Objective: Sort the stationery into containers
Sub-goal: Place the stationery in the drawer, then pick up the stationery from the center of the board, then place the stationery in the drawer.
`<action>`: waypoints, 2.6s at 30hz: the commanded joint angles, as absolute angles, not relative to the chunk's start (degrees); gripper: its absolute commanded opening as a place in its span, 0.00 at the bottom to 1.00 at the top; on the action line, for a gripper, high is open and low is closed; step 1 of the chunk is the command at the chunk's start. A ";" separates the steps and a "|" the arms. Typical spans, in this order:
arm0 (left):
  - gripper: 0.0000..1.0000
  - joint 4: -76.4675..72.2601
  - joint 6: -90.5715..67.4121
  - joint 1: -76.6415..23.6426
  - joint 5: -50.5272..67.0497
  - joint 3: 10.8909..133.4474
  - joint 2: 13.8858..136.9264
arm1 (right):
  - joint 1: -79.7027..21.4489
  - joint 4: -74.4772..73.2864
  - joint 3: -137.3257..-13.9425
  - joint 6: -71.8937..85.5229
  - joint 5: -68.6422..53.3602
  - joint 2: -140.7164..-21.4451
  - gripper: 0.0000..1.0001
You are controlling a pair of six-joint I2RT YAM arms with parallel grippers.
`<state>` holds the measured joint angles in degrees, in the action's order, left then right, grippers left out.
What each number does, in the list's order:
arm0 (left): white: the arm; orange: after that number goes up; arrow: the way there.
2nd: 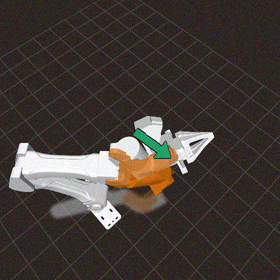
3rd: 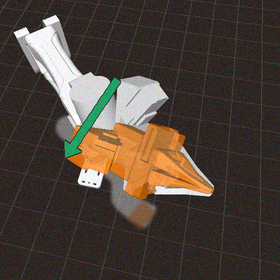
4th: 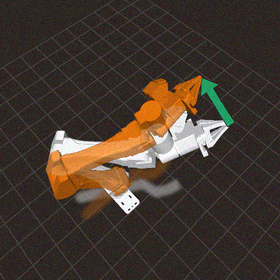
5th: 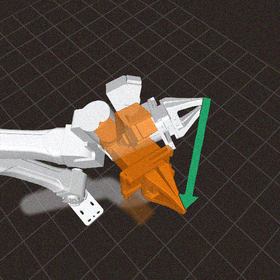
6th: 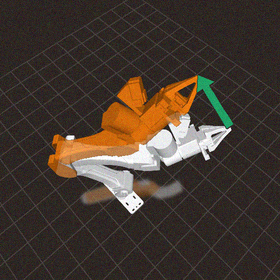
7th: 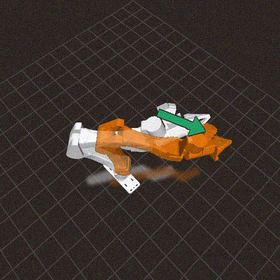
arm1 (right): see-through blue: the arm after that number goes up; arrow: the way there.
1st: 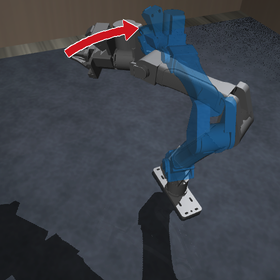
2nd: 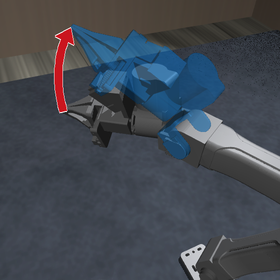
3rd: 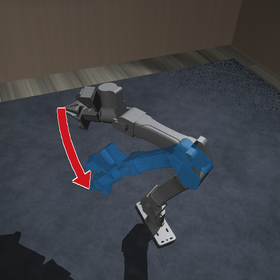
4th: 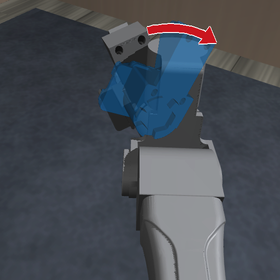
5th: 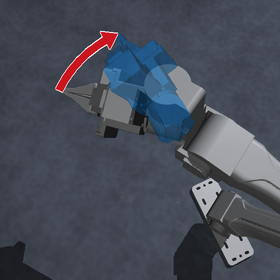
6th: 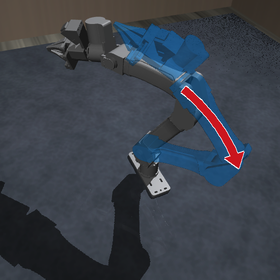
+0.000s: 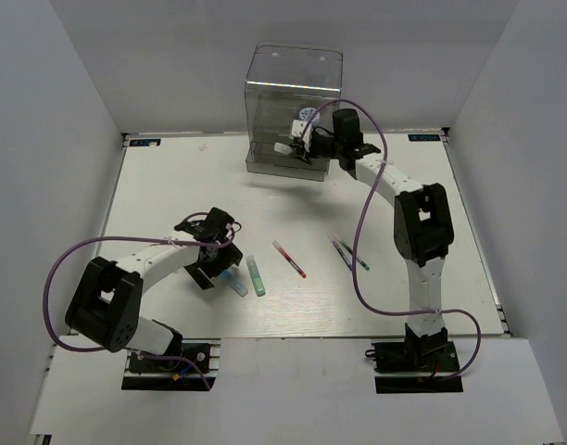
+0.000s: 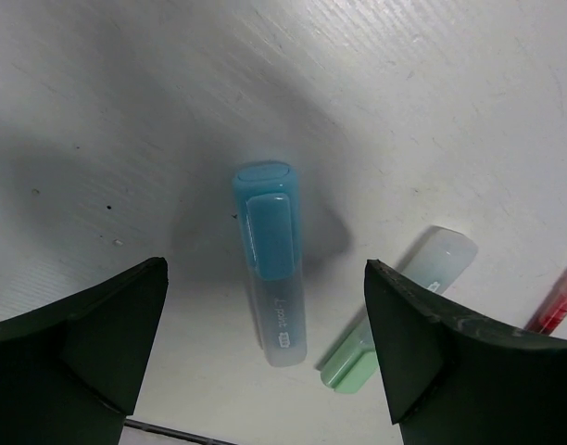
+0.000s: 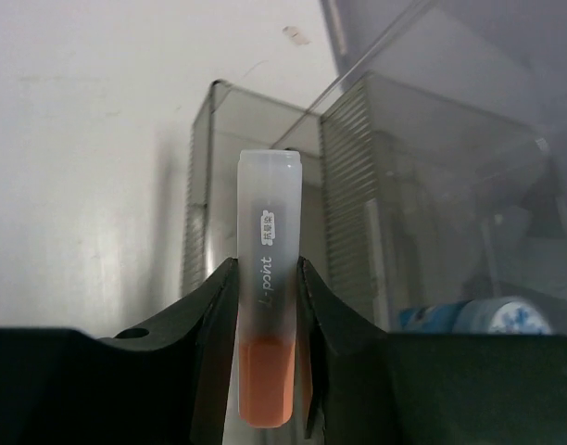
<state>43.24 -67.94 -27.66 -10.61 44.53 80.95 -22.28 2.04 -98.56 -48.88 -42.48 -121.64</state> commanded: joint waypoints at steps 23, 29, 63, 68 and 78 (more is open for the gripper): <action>0.51 40.96 -67.76 -27.95 -8.26 43.59 84.55 | -22.06 23.53 -84.66 -37.11 -39.90 -112.09 0.60; 0.24 40.96 -67.76 -28.48 -7.74 43.59 85.17 | -21.01 25.67 -68.85 -30.15 -39.20 -96.63 0.90; 0.00 8.53 -87.70 -26.89 -7.55 95.89 115.40 | -20.30 9.58 -36.04 -22.24 -39.55 -68.82 0.16; 0.00 8.53 -93.33 -26.89 -8.09 98.16 119.26 | -20.30 9.67 -35.07 -21.62 -39.55 -68.20 0.18; 0.63 11.51 -91.15 -26.89 -6.77 103.54 122.35 | -20.39 7.38 -35.77 -24.26 -41.30 -68.20 0.49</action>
